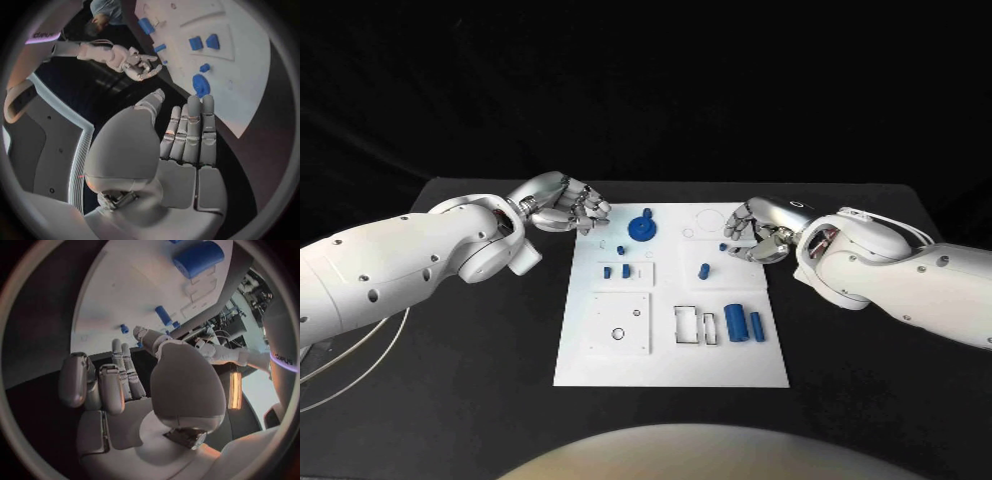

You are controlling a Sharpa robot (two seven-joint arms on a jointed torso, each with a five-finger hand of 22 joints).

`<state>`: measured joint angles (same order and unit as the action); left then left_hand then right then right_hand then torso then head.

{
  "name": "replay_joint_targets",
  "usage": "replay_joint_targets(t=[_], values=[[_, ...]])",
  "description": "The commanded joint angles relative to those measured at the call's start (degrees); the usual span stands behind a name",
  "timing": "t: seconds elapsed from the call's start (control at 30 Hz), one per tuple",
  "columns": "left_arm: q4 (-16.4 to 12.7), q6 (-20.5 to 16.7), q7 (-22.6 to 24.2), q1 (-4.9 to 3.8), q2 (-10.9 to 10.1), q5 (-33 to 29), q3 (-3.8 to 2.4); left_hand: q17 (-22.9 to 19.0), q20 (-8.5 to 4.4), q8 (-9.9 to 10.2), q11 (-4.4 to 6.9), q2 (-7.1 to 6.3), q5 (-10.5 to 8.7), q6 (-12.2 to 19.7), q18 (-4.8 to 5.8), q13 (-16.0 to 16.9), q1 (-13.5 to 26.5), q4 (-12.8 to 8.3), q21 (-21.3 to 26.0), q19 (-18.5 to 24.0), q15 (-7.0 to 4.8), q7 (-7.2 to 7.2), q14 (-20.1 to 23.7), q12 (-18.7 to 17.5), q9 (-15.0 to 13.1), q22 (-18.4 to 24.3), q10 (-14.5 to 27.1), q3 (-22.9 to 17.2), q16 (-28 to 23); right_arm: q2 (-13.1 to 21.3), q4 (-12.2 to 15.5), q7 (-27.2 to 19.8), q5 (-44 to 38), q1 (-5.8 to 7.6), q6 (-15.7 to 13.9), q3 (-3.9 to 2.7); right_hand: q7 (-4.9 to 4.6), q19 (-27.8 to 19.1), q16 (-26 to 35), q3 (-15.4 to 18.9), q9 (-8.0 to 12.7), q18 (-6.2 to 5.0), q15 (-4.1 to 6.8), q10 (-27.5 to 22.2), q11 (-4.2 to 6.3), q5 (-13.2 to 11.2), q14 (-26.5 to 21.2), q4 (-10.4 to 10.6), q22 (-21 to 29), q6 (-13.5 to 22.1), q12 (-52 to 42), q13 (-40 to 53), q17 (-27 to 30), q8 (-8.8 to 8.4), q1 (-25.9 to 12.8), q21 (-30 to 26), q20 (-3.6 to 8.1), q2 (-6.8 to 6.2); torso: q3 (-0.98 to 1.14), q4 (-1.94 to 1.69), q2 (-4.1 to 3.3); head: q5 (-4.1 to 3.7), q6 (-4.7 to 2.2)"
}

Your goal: Assemble the parts on the task board

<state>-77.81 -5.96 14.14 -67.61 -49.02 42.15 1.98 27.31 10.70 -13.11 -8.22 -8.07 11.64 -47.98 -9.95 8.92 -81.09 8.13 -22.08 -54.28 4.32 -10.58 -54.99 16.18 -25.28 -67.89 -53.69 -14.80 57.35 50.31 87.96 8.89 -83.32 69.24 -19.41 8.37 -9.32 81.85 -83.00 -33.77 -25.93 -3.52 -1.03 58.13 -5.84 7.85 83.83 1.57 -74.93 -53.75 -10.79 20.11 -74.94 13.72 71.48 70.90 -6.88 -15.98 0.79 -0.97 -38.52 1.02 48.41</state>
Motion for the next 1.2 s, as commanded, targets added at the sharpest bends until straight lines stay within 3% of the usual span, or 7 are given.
replay_joint_targets(t=[0.03,0.23,0.43,0.53,0.67,1.2], values=[[-1.2,-1.2,6.1,-0.01,-0.7,-16.3,-0.09,0.1,-1.06,-1.1,1.26,-0.98,0.55,-1.5,-0.50,0.5,0.3,0.5,-0.3,-1.5,-1.04,0.51,-2.1,2.4,0.4,-0.2,-4.1,-3.0,0.6,-0.6,0.2,5.7,-10.0,-0.01,3.3,-0.02,0.01,0.2,-0.3,0.0,0.1,-0.33,-0.40,0.1,-0.16,-0.3,3.5,-0.4,-8.6,-0.5,0.4,-0.2,-4.4,-0.21,-0.2,0.2,-0.27,0.50,-0.12,-0.04,-0.12,-0.27,-0.17],[-3.0,-1.7,7.7,0.01,-1.9,-25.5,-0.11,-0.1,-1.24,-1.4,1.26,-2.21,0.58,-1.9,-0.34,0.1,1.1,0.8,0.4,-0.7,-1.00,0.58,-1.6,2.4,1.1,-0.1,-4.2,-6.1,-0.5,-2.0,0.0,6.6,-11.8,-0.01,3.7,-0.02,0.16,0.4,-0.3,-0.7,0.4,-0.29,-0.39,0.7,-0.10,-0.7,3.5,-0.9,-8.8,-1.4,1.1,-1.1,-4.3,-0.33,0.2,0.5,-0.20,1.18,-0.14,-0.06,-0.02,-0.52,-0.06],[-4.0,-1.6,8.0,0.01,-2.5,-30.2,-0.11,-0.2,-1.16,-1.6,1.22,-2.59,0.49,-2.2,-0.30,0.0,1.6,0.9,0.9,-0.3,-0.89,0.61,-1.1,2.4,1.2,0.1,-4.2,-7.3,-1.2,-3.4,-0.8,6.9,-12.4,-0.01,3.8,0.00,0.27,0.6,-0.3,-2.6,0.9,-0.21,-0.33,1.6,-0.04,-1.9,3.5,-1.3,-9.0,-2.2,1.9,-2.4,-4.4,-0.65,0.4,0.8,-0.13,1.89,-0.19,-0.04,-0.06,-0.68,-0.11],[-4.4,-1.5,7.9,0.01,-2.7,-31.0,-0.11,-0.3,-1.15,-1.6,1.22,-2.65,0.45,-2.2,-0.30,0.0,1.6,0.9,0.9,-0.2,-0.89,0.61,-1.0,2.5,1.3,0.1,-4.3,-7.5,-1.3,-4.0,-1.0,6.9,-12.5,-0.02,4.0,0.01,0.43,1.0,-0.5,-3.9,1.1,-0.06,-0.27,2.4,0.03,-2.2,3.6,-1.5,-9.3,-2.9,2.4,-3.2,-4.6,-0.66,0.4,1.6,-0.07,2.33,-0.11,0.00,-0.07,-0.54,-0.05],[-4.8,-1.4,7.8,0.01,-2.8,-31.5,-0.11,-0.3,-1.14,-1.6,1.21,-2.69,0.39,-2.1,-0.30,0.0,1.7,0.9,1.0,-0.2,-0.88,0.59,-0.9,2.5,1.3,0.1,-4.3,-7.7,-1.4,-4.7,-1.5,6.9,-12.5,-0.11,4.6,0.06,0.64,1.4,-0.6,-5.3,1.1,0.13,-0.16,3.6,0.19,-2.4,3.6,-1.8,-9.7,-3.7,2.8,-3.9,-4.6,-0.49,0.3,2.6,0.11,2.72,-0.16,-0.08,-0.05,-0.55,-0.03],[-5.1,-1.1,6.7,0.00,-3.1,-31.7,-0.10,-0.4,-1.10,-1.7,1.15,-2.90,-0.15,-2.0,-0.31,-0.2,1.9,0.8,1.3,-0.1,-0.83,0.52,-0.8,2.5,1.4,0.3,-4.2,-8.5,-1.9,-5.6,-2.8,7.4,-12.5,-0.96,7.1,0.24,0.89,2.3,-0.4,-6.4,0.9,0.55,0.06,5.1,0.48,-2.6,3.6,-2.3,-10.5,-4.5,3.2,-4.6,-4.3,-0.26,0.0,4.7,0.33,2.62,-0.01,0.09,-0.07,-0.36,0.45]])
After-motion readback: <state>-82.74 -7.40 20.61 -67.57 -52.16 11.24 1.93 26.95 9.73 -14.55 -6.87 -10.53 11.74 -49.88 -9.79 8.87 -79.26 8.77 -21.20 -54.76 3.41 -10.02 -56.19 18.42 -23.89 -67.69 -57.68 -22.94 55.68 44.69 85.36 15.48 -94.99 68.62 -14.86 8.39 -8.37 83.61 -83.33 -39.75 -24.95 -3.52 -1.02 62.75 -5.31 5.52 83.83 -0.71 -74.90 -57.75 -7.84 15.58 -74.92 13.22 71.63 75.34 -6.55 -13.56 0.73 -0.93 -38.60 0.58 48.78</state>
